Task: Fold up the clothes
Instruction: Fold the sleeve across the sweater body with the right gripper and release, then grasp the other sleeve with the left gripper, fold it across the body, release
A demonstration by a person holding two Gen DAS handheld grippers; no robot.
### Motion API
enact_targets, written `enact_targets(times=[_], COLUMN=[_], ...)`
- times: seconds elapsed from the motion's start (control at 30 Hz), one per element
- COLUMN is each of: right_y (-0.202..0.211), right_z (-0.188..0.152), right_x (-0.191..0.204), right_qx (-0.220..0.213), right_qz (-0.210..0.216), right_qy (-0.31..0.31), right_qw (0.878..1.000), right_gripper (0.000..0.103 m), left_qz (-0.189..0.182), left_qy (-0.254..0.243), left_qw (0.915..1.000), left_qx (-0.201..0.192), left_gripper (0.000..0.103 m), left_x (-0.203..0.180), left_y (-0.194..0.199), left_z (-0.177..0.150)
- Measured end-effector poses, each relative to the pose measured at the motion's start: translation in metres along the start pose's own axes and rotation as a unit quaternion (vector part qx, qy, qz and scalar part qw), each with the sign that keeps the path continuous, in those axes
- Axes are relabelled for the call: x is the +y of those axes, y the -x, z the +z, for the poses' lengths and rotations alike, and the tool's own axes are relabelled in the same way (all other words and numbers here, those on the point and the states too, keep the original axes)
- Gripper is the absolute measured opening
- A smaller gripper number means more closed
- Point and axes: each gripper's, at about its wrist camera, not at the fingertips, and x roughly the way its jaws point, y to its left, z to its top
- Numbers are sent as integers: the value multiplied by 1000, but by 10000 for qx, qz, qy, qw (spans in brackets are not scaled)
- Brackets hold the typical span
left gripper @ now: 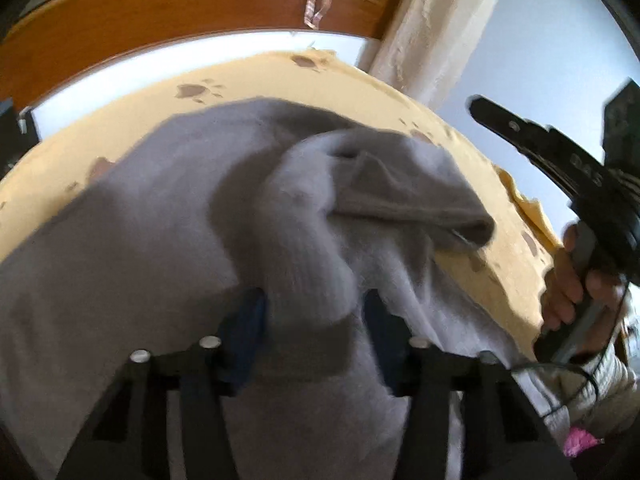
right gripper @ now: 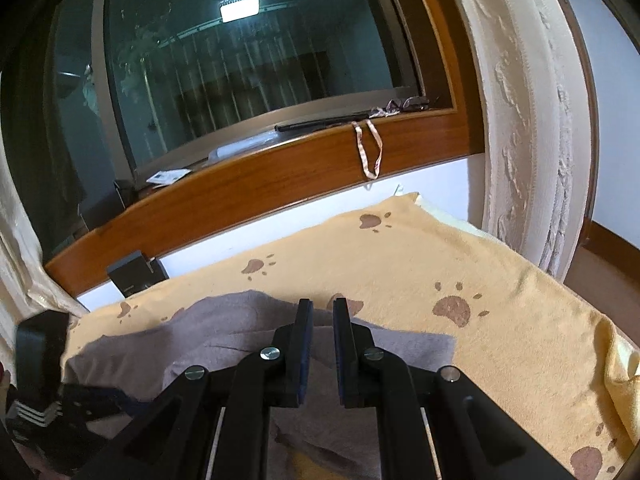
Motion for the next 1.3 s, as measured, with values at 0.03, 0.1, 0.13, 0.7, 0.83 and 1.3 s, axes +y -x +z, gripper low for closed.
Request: enact_targets(times=[0.03, 0.1, 0.13, 0.7, 0.83, 1.3], right_y=[1, 0, 0, -8, -13, -36], right_z=[0, 2, 2, 0, -3, -22], right_x=[-1, -4, -5, -7, -4, 22], right_qx=[-19, -16, -14, 158, 267, 1062], right_qz=[-18, -36, -50, -40, -27, 1123], right_qy=[-9, -51, -71, -23, 48, 473], right_qw=[10000, 10000, 10000, 9999, 9996, 9868], right_gripper=[11, 11, 11, 11, 11, 11], left_qz=[-93, -85, -81, 909, 1344, 1792], left_qy=[108, 220, 275, 784, 752, 775], left_qw=[9999, 9997, 9995, 9895, 9873, 9808], left_qx=[12, -55, -88, -811, -382, 29], left_gripper=[35, 20, 13, 12, 12, 24], left_x=[3, 8, 10, 79, 93, 109], left_y=[1, 8, 11, 148, 151, 149], left_z=[1, 0, 0, -37, -81, -126])
